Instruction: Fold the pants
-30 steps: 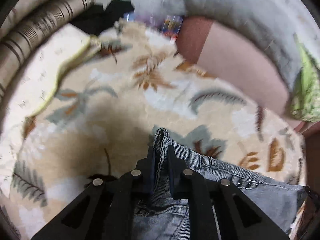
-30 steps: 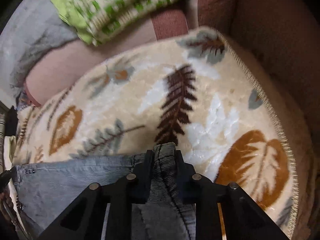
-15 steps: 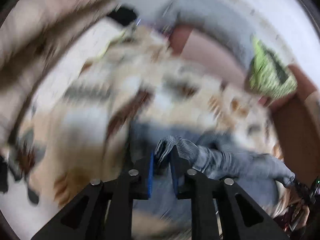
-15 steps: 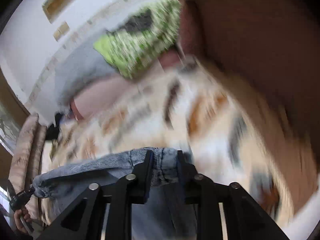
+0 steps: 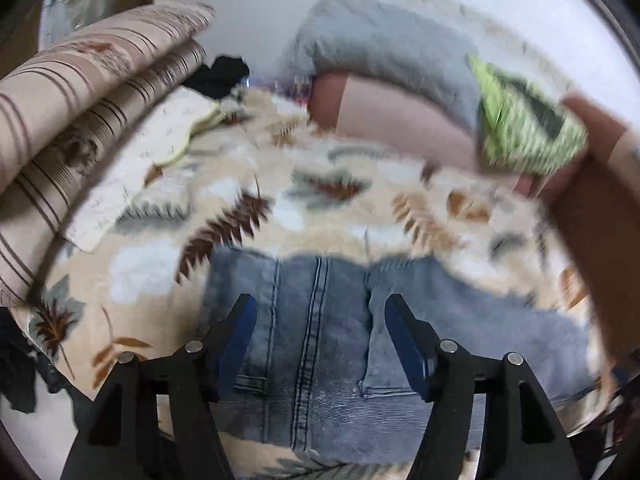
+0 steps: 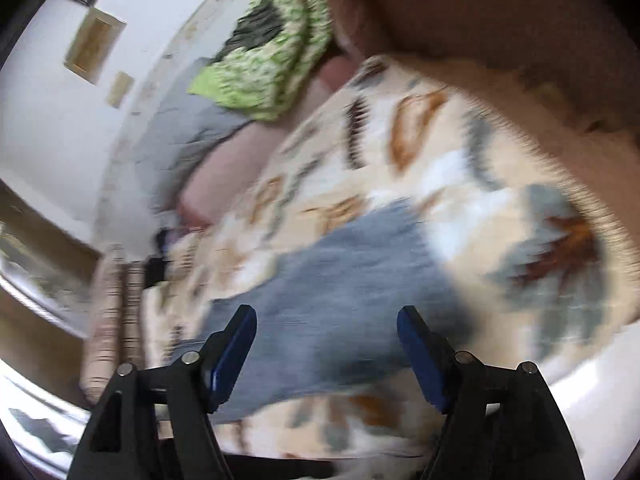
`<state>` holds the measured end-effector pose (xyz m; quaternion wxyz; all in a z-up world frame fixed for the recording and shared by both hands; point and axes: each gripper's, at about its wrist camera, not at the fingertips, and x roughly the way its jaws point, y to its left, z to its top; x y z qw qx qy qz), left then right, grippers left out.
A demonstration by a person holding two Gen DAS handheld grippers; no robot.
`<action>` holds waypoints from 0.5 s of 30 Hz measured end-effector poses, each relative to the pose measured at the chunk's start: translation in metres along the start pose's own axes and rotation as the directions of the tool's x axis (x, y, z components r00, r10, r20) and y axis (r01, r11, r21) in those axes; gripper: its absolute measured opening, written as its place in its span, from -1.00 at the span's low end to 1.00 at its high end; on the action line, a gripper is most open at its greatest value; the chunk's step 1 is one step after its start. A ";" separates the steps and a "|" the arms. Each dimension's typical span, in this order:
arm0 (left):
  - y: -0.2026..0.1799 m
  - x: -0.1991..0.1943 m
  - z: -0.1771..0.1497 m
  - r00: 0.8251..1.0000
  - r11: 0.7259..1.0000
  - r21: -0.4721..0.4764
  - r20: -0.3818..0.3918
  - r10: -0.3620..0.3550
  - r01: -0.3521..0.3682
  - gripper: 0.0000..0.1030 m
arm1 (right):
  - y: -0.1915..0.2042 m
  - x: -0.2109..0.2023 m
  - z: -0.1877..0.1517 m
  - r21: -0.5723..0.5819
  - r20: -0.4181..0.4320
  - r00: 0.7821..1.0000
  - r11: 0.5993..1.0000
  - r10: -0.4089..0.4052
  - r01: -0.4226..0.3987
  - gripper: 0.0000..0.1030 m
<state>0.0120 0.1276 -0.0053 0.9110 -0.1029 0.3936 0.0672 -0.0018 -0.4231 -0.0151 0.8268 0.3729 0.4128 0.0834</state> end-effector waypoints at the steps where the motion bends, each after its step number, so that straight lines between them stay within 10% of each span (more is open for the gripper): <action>1: -0.002 0.020 -0.007 0.998 0.998 0.025 -0.038 0.052 -0.051 0.31 | -0.002 0.011 -0.002 0.010 -0.037 0.999 1.000 -0.001 0.002 0.48; 4: 0.009 0.081 -0.032 0.970 0.989 0.057 -0.195 0.146 -0.138 0.38 | -0.034 0.053 -0.014 0.057 -0.195 0.959 0.974 -0.206 0.221 0.38; 15: 0.015 0.083 -0.029 0.984 0.988 0.071 -0.112 0.142 -0.135 0.50 | -0.040 0.027 -0.032 0.301 -0.120 0.987 0.943 -0.107 0.139 0.44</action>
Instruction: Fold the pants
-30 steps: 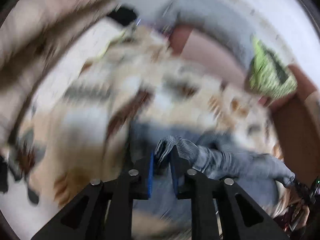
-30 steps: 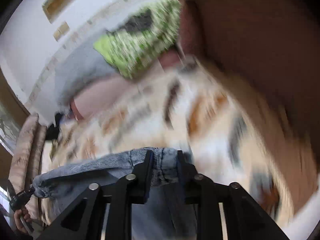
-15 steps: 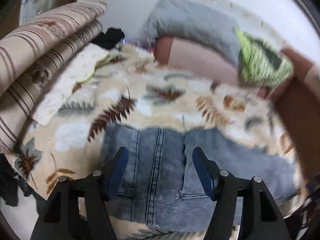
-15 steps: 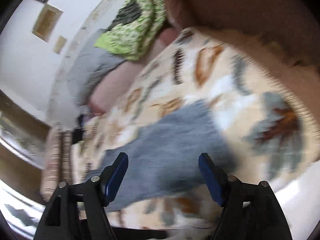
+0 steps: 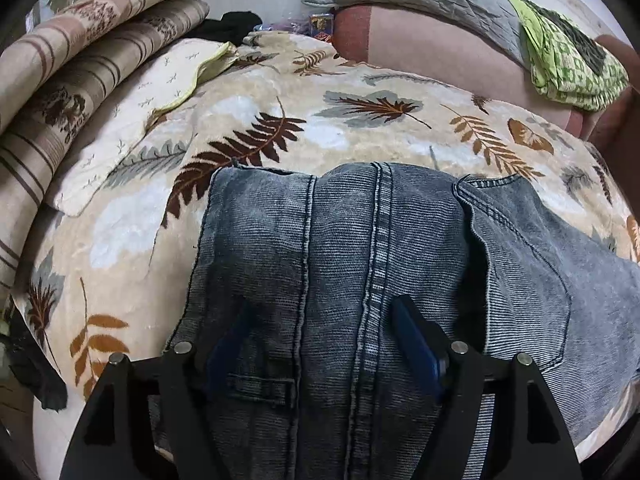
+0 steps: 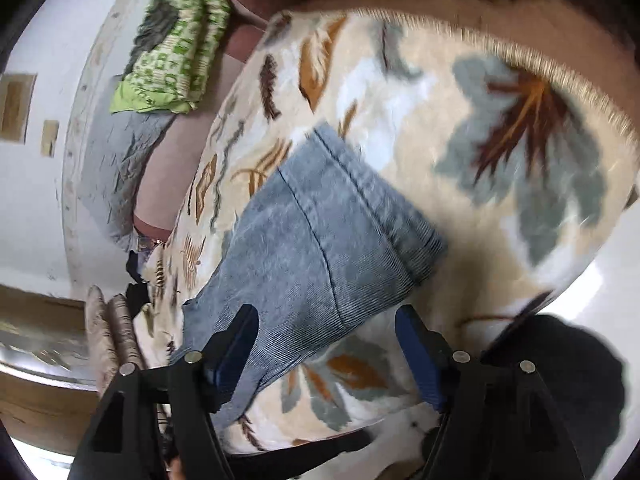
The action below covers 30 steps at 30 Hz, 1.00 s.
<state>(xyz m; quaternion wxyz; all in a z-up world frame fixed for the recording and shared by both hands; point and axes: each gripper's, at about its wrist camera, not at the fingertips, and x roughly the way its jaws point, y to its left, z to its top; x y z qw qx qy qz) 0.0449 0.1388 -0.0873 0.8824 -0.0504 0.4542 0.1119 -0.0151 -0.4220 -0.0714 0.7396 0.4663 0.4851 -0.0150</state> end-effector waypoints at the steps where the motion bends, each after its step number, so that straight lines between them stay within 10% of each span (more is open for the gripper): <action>1: -0.001 -0.001 0.000 1.000 1.000 0.000 0.002 -0.001 0.001 0.51 | -0.004 0.004 0.003 0.015 -0.002 1.000 1.000 0.002 -0.002 0.43; 7: 0.003 0.000 0.000 1.000 1.000 -0.006 0.008 -0.008 0.008 0.59 | -0.004 0.008 0.021 -0.001 0.061 0.997 0.999 -0.041 0.041 -0.86; 11: 0.008 0.004 0.002 1.000 1.000 -0.030 0.001 -0.002 0.002 0.70 | 0.015 -0.018 0.027 -0.157 0.174 0.970 0.968 -0.168 0.195 -0.87; 15: 0.015 -0.014 0.008 1.000 0.995 -0.099 0.005 -0.028 0.028 0.70 | -0.003 0.007 0.031 -0.207 0.061 0.960 0.938 -0.272 0.279 -0.76; 18: 0.012 -0.043 0.015 0.996 0.991 -0.118 0.072 -0.057 0.065 0.70 | 0.020 -0.022 0.028 -0.227 0.181 0.938 0.915 -0.297 0.334 0.06; 23: -0.022 -0.044 0.021 0.993 0.998 -0.010 0.100 -0.067 0.069 0.71 | 0.084 -0.032 0.018 -0.352 0.203 0.978 0.928 -0.056 0.126 0.35; 26: -0.027 0.021 0.009 0.995 0.997 0.051 -0.086 0.054 -0.050 0.85 | 0.110 0.012 0.010 -0.460 0.078 0.997 0.888 0.027 0.012 0.47; 29: -0.027 0.009 0.012 0.996 0.996 0.050 -0.035 0.076 -0.075 0.90 | 0.082 0.095 0.027 -0.420 -0.046 0.947 0.866 -0.319 0.271 0.24; 30: -0.026 0.000 0.014 0.997 0.996 0.041 -0.013 0.076 -0.076 0.90 | 0.086 0.088 0.028 -0.406 -0.006 0.951 0.870 -0.310 0.281 0.23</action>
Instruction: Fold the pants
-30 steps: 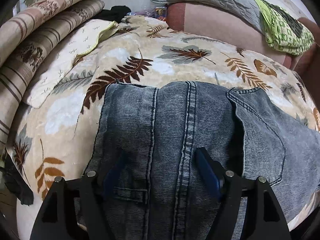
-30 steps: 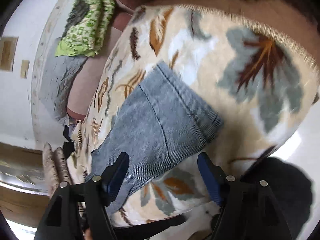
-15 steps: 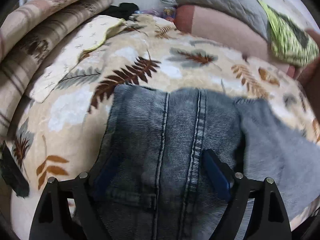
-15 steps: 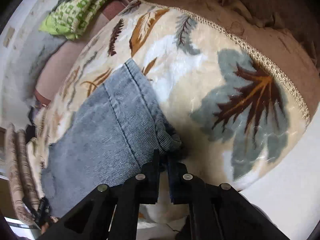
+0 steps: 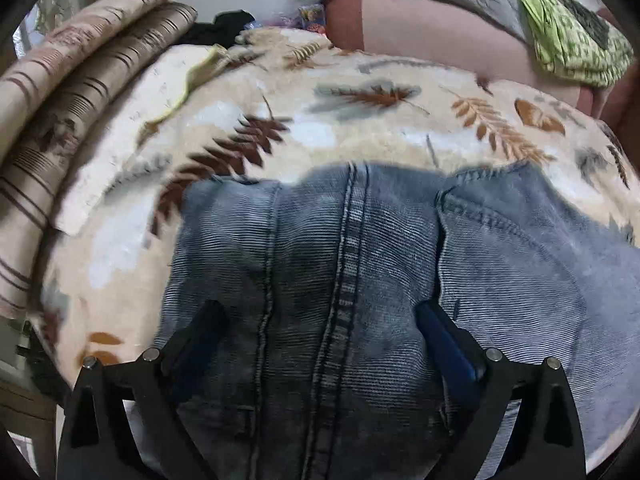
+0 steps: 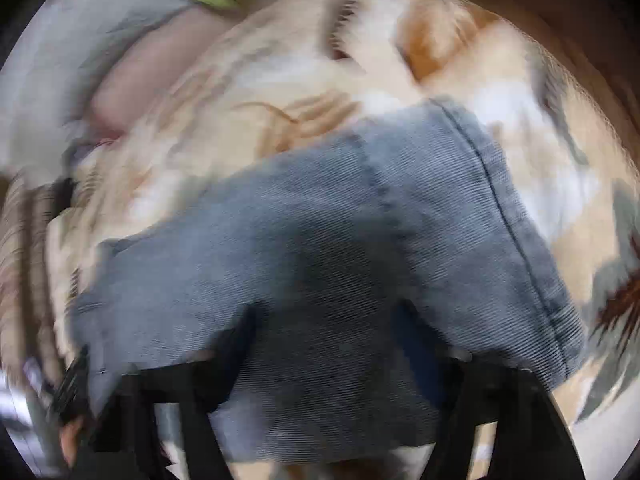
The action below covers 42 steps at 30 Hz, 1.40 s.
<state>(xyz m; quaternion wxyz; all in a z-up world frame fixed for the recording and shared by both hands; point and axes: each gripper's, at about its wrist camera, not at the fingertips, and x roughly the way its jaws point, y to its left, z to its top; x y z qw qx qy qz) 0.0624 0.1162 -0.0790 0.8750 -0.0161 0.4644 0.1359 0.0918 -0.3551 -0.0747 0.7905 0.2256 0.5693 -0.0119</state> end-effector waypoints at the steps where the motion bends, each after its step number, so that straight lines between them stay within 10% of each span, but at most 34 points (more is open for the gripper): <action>1: 0.003 -0.010 0.000 0.999 1.000 -0.013 0.035 0.000 0.000 0.90 | 0.009 -0.010 0.003 -0.018 0.031 1.000 1.000 -0.004 0.004 0.23; 5: 0.004 -0.008 -0.003 0.999 1.000 -0.019 0.049 0.004 -0.003 0.90 | 0.100 -0.046 0.017 -0.245 0.162 0.984 0.969 0.068 -0.027 0.29; 8: 0.006 0.011 -0.012 1.000 0.999 -0.042 0.022 -0.012 0.013 0.94 | 0.189 -0.011 0.016 -0.428 -0.011 0.971 0.876 0.239 -0.221 0.29; 14: 0.006 0.012 -0.011 0.999 0.999 -0.035 0.026 -0.023 0.024 0.95 | 0.300 0.097 0.023 -0.577 -0.162 0.966 0.774 0.203 -0.260 0.21; 16: 0.009 0.016 -0.009 0.999 0.999 -0.039 0.025 -0.029 0.030 0.95 | 0.319 0.126 0.024 -0.602 -0.225 0.959 0.749 0.172 -0.276 -0.85; 21: 0.008 0.017 -0.006 0.999 0.999 -0.039 0.026 -0.028 0.029 0.96 | 0.335 0.135 0.016 -0.724 -0.150 0.988 0.675 0.042 -0.139 -0.94; 25: 0.008 0.017 -0.007 0.999 0.999 -0.034 0.032 -0.024 0.025 0.97 | 0.333 0.148 0.020 -0.713 -0.066 0.998 0.698 0.018 -0.059 -0.99; 32: 0.009 0.011 -0.009 0.999 0.999 -0.044 0.043 -0.024 0.026 0.97 | 0.268 0.066 0.009 -0.516 -0.017 0.979 0.837 0.202 -0.182 -0.68; 36: 0.006 -0.005 -0.006 0.999 0.999 -0.053 0.053 -0.010 0.013 0.97 | 0.183 0.009 -0.028 -0.376 -0.045 0.960 0.886 0.275 -0.271 0.39; 41: -0.023 -0.049 -0.005 0.991 0.997 -0.028 0.121 -0.061 0.065 0.97 | 0.059 0.009 -0.029 -0.075 -0.006 0.953 0.950 0.302 -0.302 0.43; 42: -0.035 -0.055 -0.005 0.989 0.996 -0.002 0.115 -0.092 0.093 0.97 | 0.031 0.025 -0.024 0.025 -0.039 0.958 0.958 0.285 -0.284 0.19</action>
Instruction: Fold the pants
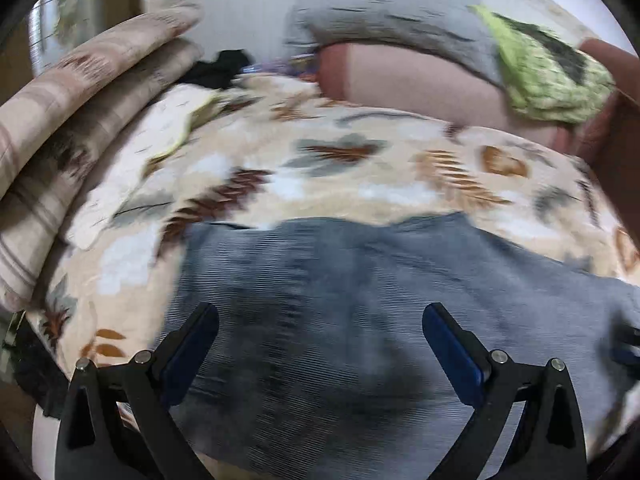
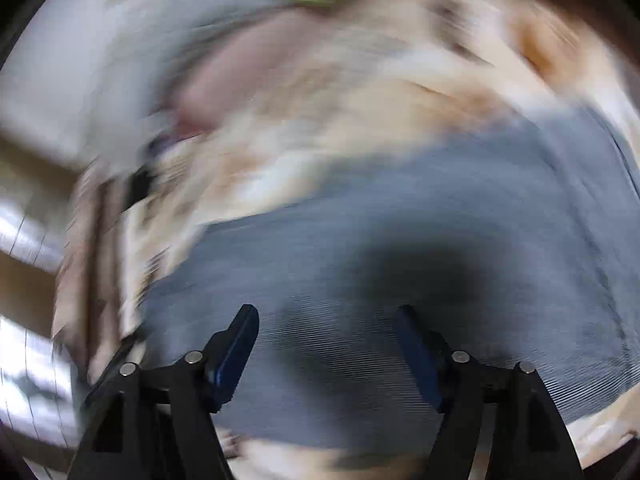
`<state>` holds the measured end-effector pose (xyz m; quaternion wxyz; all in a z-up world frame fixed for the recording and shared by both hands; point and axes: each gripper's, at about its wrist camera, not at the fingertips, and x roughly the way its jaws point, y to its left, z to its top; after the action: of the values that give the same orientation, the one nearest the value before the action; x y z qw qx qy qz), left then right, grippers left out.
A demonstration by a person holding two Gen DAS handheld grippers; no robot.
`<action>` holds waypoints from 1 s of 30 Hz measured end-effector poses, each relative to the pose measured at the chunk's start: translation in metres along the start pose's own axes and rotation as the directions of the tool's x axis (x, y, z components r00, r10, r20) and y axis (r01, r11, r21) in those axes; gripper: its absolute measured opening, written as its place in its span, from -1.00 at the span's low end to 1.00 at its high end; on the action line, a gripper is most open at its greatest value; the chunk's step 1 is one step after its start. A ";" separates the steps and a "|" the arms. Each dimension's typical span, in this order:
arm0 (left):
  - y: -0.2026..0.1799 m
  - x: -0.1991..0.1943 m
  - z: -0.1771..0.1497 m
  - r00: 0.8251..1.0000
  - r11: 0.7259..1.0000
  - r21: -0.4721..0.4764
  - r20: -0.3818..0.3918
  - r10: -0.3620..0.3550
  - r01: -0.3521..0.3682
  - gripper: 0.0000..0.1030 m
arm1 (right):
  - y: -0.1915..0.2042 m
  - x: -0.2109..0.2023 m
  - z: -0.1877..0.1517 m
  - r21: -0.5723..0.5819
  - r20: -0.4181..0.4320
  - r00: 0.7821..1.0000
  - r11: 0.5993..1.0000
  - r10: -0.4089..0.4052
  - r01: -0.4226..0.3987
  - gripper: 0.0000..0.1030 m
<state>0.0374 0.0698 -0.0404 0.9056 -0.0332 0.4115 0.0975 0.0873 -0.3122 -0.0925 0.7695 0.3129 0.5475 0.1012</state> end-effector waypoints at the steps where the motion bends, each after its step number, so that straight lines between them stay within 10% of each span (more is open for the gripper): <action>1: -0.012 -0.004 -0.001 0.999 0.999 0.028 -0.009 -0.031 0.031 0.97 | -0.017 -0.004 0.002 0.079 0.007 0.998 0.995 0.063 -0.063 0.18; 7: -0.081 -0.010 -0.006 0.983 0.983 0.060 -0.071 -0.172 0.176 0.97 | -0.039 -0.109 -0.029 0.100 0.259 0.954 0.978 0.152 -0.183 0.47; 12: -0.148 0.002 -0.013 0.947 0.955 0.064 -0.162 -0.276 0.289 0.97 | -0.138 -0.103 -0.072 0.442 0.263 0.955 0.863 0.134 -0.243 0.47; 17: -0.193 -0.002 -0.011 0.926 0.936 0.058 -0.182 -0.332 0.347 0.97 | -0.162 -0.120 -0.055 0.481 0.368 0.923 0.827 0.112 -0.292 0.46; 23: -0.243 0.048 -0.040 0.940 0.933 0.297 -0.325 -0.099 0.201 1.00 | -0.163 -0.108 -0.045 0.508 0.354 0.930 0.815 0.098 -0.279 0.38; 26: -0.239 0.034 -0.038 0.955 0.926 0.317 -0.270 -0.121 0.207 0.99 | -0.165 -0.112 -0.046 0.526 0.337 0.939 0.815 0.064 -0.244 -0.09; 30: -0.229 0.007 -0.020 0.964 0.930 0.270 -0.162 -0.213 0.251 0.99 | -0.161 -0.112 -0.052 0.529 0.299 0.953 0.823 0.046 -0.206 -0.15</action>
<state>0.0740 -0.1561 -0.0631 0.8771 0.0446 0.4726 -0.0736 -0.0321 -0.4754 -0.1114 0.7049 0.5691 0.4198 -0.0550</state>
